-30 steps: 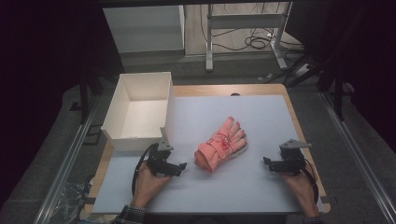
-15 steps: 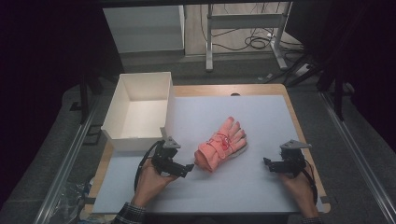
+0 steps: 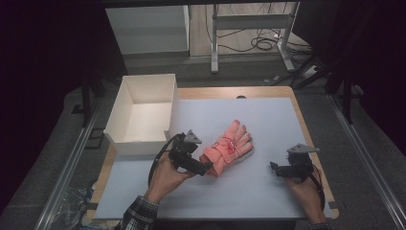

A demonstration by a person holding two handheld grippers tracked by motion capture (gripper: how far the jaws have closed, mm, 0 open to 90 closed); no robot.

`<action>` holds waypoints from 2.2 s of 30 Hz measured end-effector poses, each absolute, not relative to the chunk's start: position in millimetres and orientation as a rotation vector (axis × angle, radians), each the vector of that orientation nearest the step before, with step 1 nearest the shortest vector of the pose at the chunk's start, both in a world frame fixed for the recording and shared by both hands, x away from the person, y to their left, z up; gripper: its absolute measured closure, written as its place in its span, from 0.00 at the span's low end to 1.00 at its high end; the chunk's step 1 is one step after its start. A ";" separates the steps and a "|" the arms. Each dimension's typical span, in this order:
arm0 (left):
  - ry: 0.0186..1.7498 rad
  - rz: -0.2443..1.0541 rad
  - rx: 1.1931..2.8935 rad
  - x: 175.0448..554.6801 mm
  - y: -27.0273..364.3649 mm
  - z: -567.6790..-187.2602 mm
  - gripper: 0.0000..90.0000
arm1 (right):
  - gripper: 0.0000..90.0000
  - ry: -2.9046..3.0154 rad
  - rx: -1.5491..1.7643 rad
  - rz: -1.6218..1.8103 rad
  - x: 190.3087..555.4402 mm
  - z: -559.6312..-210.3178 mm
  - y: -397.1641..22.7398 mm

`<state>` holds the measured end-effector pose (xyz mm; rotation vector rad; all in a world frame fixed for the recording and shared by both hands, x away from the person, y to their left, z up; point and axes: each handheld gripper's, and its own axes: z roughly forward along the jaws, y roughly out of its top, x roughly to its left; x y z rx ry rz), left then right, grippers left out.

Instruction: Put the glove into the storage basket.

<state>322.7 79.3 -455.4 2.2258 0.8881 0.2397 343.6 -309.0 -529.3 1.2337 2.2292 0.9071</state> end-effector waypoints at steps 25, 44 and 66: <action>0.849 0.176 2.331 373.6 5.3 -480.2 0.00 | 0.13 2.229 1.232 0.909 343.8 -529.4 -309.2; 0.852 0.241 2.487 367.6 -4.6 -517.7 0.08 | 0.13 2.229 1.234 0.909 343.6 -529.4 -309.1; 0.851 0.205 2.493 360.9 -4.6 -506.6 0.54 | 0.13 2.228 1.233 0.907 343.6 -529.4 -309.0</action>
